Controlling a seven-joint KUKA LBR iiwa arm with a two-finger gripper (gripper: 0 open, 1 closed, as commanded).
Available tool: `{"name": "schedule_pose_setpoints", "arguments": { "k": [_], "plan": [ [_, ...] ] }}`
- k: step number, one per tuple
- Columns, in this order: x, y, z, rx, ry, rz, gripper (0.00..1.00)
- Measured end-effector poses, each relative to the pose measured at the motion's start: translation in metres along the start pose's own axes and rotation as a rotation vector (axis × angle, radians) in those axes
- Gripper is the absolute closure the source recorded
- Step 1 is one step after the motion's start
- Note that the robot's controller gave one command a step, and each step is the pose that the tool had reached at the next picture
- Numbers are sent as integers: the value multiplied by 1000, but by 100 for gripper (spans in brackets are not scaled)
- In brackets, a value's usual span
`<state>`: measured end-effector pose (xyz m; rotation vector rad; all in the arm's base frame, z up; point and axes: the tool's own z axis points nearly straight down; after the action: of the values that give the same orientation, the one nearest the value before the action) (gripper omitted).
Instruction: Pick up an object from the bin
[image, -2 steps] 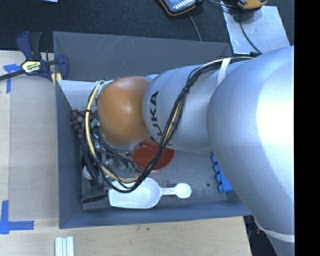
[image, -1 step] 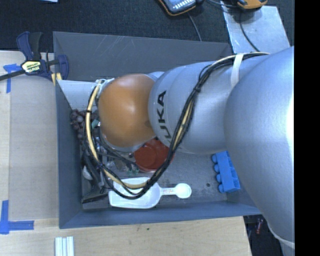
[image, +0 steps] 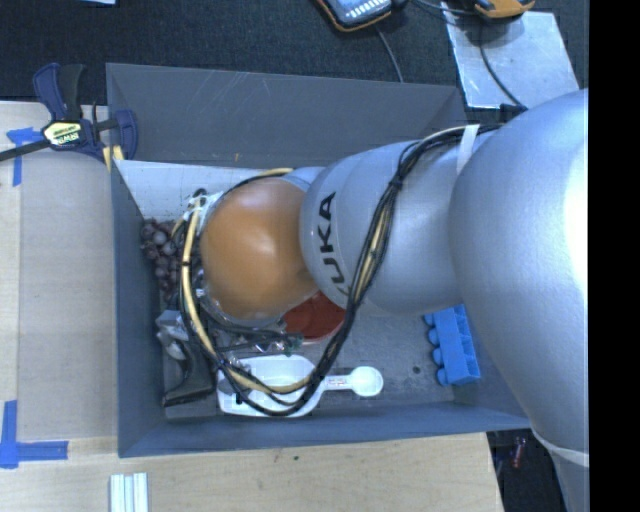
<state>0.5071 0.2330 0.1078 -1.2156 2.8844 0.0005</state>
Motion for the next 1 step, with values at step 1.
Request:
{"name": "schedule_pose_setpoints", "arguments": {
  "k": [1],
  "plan": [
    [22,-3,28,0,-18,555,0]
  ]
}}
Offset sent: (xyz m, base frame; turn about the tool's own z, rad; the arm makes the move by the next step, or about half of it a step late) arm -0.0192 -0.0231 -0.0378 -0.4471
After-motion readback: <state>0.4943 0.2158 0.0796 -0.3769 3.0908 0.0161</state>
